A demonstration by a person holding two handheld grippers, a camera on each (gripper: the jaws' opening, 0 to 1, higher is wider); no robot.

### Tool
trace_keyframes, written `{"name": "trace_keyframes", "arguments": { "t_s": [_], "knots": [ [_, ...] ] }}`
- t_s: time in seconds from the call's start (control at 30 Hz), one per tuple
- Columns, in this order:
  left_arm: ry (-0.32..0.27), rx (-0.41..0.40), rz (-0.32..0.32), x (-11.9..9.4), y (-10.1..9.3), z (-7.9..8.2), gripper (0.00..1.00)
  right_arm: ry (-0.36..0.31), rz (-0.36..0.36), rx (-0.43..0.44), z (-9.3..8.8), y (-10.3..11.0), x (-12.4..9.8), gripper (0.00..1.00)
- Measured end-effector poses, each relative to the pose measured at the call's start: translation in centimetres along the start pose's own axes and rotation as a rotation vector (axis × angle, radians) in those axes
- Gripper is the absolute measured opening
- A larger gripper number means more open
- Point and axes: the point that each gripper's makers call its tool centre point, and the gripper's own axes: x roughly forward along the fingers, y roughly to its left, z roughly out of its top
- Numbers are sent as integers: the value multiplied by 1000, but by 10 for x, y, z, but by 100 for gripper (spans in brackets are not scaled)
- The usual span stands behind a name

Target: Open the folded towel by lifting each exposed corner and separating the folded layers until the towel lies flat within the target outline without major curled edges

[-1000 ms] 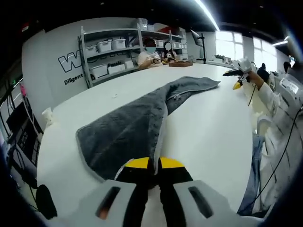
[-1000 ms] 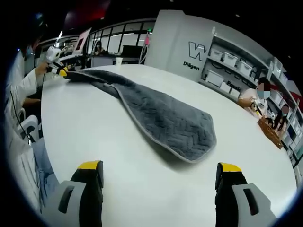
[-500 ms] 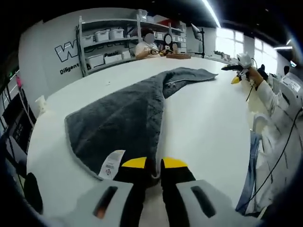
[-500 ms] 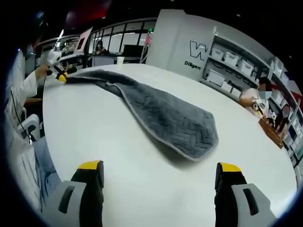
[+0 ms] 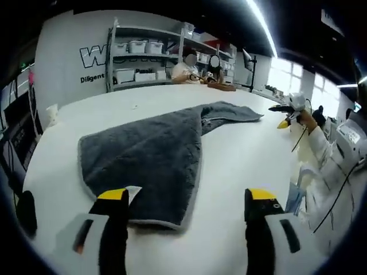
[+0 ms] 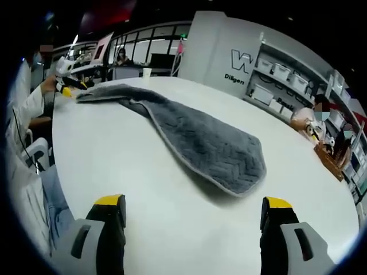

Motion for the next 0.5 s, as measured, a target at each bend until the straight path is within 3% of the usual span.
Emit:
{"name": "trace_keyframes", "arguments": {
  "t_s": [0.13,0.27,0.5],
  "knots": [
    [1,-36,-8,-2,-4,-3,91,5,6,-2,0,3,1,98],
    [-38,-75,-8,-5,-7,0,99,10,9,-6,0,5,2,99],
    [-78,-93,-12,-11,-13,5,99,-4,32,-35,15,12,8,97]
  ]
}}
